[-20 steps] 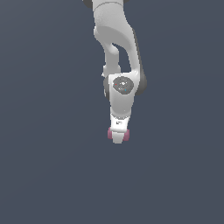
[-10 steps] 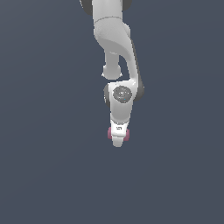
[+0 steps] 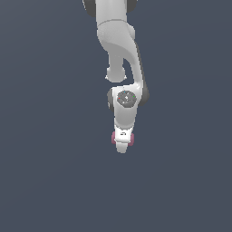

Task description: Pick up the object and move it to a goal position.

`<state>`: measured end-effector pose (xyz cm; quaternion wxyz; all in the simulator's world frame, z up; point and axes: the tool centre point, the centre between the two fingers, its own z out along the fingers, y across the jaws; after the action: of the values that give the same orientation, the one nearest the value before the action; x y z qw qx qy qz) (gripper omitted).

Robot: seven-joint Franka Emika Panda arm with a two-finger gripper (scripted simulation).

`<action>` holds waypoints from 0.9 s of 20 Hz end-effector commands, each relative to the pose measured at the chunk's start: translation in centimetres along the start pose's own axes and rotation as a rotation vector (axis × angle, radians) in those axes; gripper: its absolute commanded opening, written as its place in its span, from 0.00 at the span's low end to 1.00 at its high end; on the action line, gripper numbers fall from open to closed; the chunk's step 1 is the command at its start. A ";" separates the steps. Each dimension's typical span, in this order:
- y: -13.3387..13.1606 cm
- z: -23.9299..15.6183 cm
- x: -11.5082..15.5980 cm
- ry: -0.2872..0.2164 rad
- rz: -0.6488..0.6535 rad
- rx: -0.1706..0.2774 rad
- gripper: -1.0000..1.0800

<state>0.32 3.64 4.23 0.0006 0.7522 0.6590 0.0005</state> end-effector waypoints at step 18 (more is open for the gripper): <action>-0.4 -4.9 -3.9 -0.001 -0.001 0.000 0.00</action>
<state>-0.48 0.58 8.11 0.0002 0.7518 0.6594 -0.0002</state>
